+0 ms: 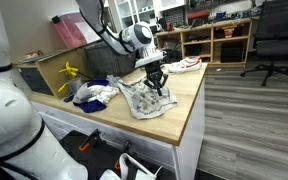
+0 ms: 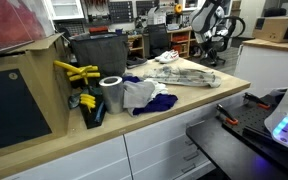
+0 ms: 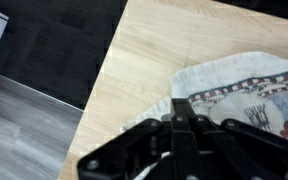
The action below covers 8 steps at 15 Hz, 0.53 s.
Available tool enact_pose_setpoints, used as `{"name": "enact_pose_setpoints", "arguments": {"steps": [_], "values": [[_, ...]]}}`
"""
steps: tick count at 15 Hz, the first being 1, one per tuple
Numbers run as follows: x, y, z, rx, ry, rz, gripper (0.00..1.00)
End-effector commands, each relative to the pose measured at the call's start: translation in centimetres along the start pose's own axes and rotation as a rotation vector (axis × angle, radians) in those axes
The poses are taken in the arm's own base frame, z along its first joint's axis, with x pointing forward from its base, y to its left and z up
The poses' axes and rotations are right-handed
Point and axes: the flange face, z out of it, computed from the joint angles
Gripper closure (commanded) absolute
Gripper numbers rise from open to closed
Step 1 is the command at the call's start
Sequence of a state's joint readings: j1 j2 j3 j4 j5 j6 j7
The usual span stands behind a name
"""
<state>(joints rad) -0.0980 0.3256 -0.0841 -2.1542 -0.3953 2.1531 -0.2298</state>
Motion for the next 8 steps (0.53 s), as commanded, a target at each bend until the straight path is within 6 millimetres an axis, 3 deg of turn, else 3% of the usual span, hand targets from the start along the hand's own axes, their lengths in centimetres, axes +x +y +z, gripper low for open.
{"name": "enact_pose_setpoints", "arguments": {"steps": [1,2,3,5,6,8], "values": [[0.3,0.3,-2.6,0.017,0.071,0.04,1.0],[0.2,0.1,-3.2,0.034,0.069,0.052,0.74],[0.0,-0.3,-3.8,0.053,0.066,0.072,0.72],[-0.7,-1.8,-4.2,0.13,0.01,0.084,0.57],[0.3,-0.5,-2.8,0.086,0.039,0.06,0.76],[0.0,-1.4,-3.4,0.114,0.019,0.062,0.6]]}}
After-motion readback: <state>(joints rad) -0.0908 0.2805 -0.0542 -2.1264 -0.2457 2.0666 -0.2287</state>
